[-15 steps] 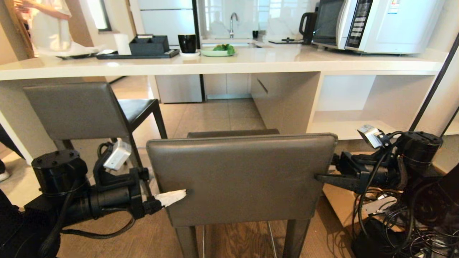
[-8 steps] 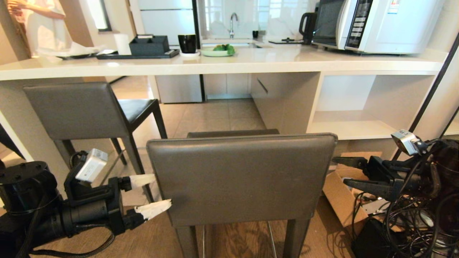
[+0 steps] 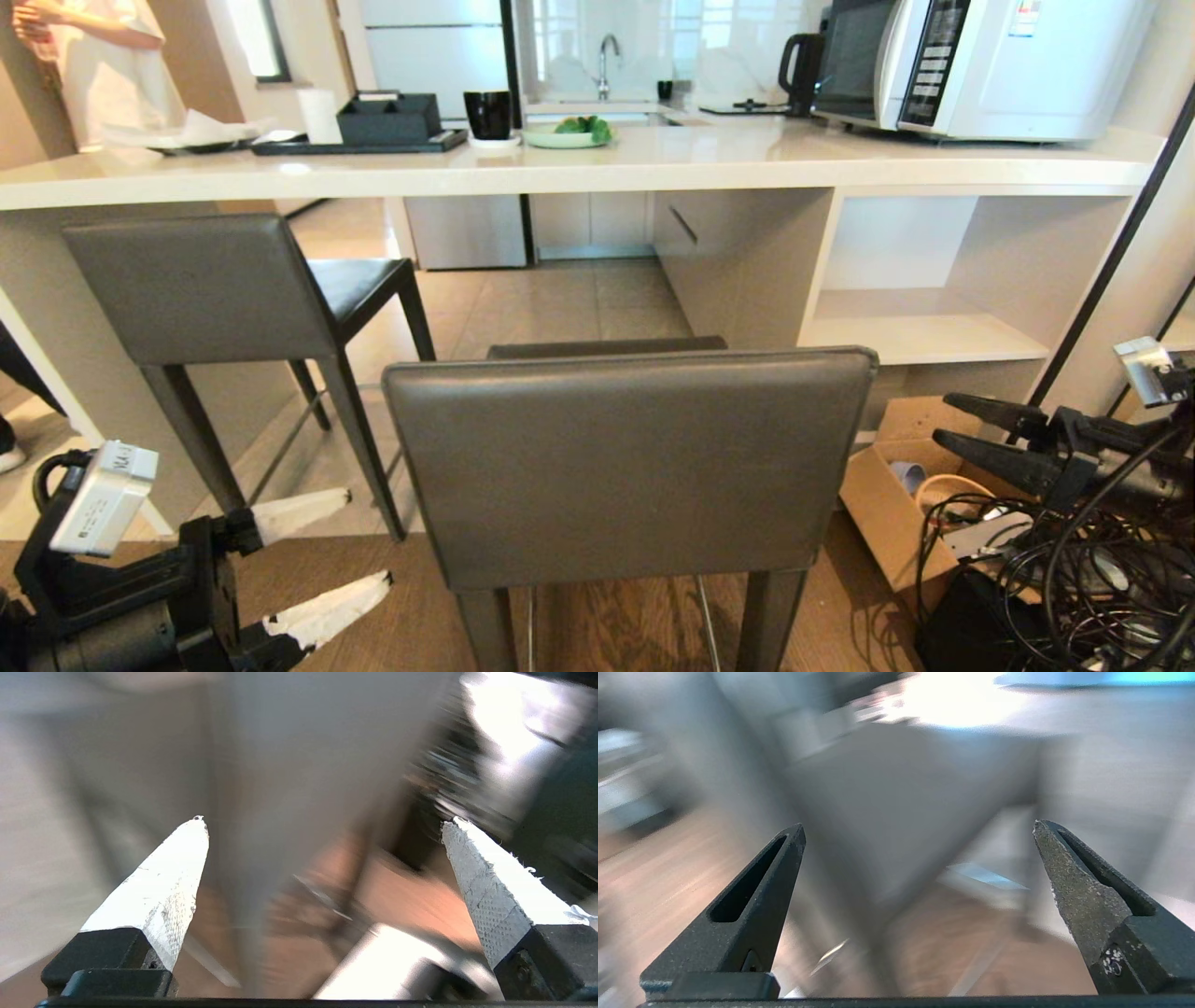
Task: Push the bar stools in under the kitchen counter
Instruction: Pull the gray chair out from under the dining table
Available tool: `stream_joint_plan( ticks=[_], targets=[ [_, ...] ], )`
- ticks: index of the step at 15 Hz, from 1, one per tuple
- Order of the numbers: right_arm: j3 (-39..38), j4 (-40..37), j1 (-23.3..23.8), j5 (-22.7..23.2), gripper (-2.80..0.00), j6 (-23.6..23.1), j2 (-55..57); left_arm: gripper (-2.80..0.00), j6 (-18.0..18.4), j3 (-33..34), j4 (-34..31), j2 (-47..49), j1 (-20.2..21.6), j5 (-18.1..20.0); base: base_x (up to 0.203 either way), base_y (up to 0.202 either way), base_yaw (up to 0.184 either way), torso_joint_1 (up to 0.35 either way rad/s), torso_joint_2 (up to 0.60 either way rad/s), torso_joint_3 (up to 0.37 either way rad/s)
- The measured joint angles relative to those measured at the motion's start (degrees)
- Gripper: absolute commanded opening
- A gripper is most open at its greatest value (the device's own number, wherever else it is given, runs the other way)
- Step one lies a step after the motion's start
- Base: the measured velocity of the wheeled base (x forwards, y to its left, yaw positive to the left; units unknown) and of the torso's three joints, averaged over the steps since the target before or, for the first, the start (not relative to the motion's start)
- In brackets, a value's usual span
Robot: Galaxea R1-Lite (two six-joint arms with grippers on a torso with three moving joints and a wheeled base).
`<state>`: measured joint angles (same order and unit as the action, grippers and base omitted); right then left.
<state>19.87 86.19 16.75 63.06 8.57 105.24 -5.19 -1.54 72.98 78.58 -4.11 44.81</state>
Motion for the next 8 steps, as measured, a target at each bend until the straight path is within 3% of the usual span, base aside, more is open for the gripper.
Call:
stream_joint_plan(
  ticks=[1,4,8],
  targets=[
    [-0.6,-0.1,-0.5,-6.8,0.0,0.0,-1.4,0.0,-0.4,0.0,-0.6,-1.6,0.0,-5.5,0.0,0.0,0.0,0.0,0.0,0.0],
    [-2.8,-2.3,-2.0,-27.0,0.0,-0.8,-7.9,0.0,-0.4,-2.1,-1.6,-5.1,-1.0,-26.8,0.0,0.0,0.0,0.0,0.0,0.0],
    [-1.5,-22.4,-2.6,-46.5,0.0,-1.1,-19.7,0.0,6.3,-4.5,-8.0,-8.4,-1.6,-52.8,0.0,0.0,0.0,0.0,0.0,0.0]
  ],
)
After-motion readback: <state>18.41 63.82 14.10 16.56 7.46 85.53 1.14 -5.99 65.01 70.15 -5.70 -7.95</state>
